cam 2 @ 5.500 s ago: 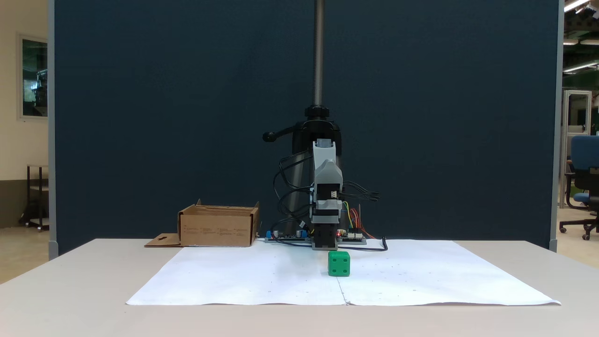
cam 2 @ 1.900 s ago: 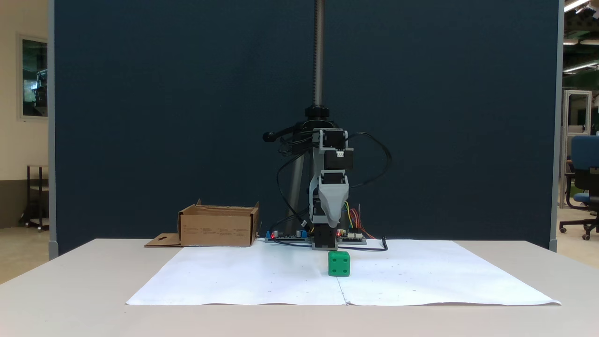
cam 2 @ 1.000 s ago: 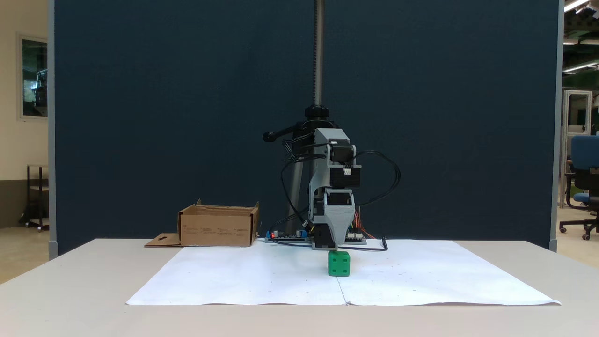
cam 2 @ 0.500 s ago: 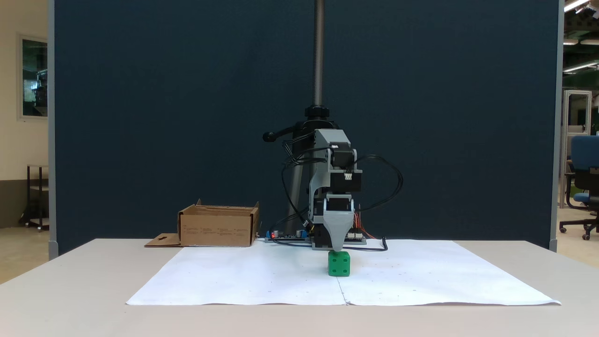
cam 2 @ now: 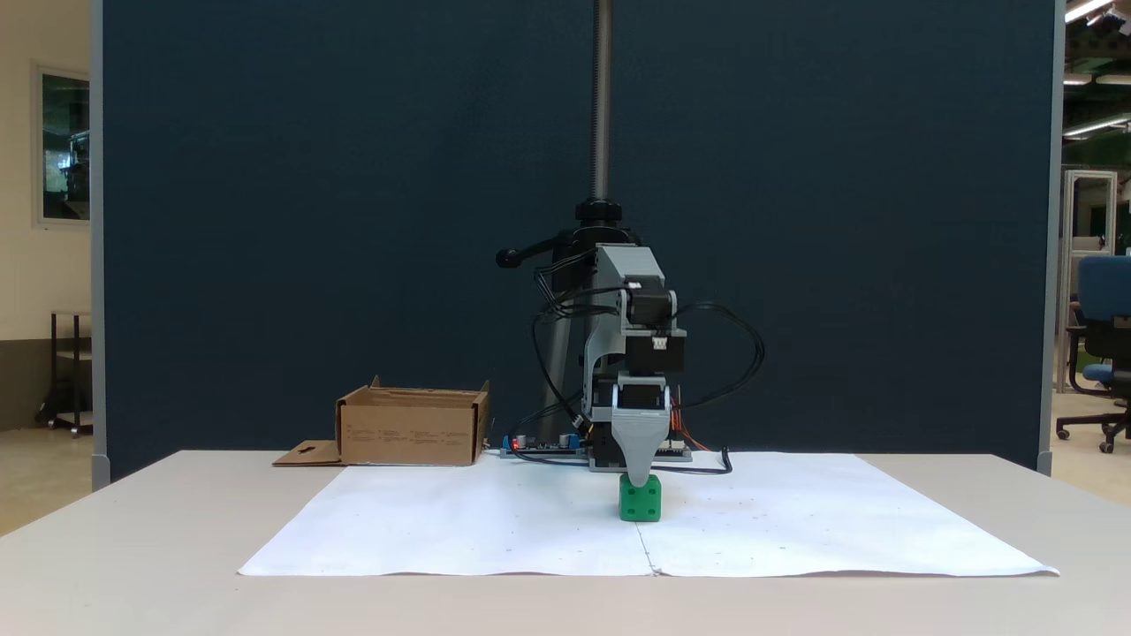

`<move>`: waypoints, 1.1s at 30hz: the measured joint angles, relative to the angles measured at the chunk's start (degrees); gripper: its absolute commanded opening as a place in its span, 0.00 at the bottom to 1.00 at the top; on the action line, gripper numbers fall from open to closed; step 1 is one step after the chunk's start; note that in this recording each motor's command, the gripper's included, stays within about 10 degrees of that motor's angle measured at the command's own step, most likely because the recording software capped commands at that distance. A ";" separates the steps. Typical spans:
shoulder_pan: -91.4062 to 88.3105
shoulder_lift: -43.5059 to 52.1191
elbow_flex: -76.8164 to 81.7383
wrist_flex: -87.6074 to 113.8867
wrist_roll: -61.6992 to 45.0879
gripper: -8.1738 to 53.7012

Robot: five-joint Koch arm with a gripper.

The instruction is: Grasp a green dice and put it in the bin.

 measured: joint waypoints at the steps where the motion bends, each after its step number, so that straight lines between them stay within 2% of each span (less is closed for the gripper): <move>1: -0.09 -0.62 -0.26 0.00 0.00 0.81; 33: 0.97 -9.58 -3.87 -1.23 0.00 0.81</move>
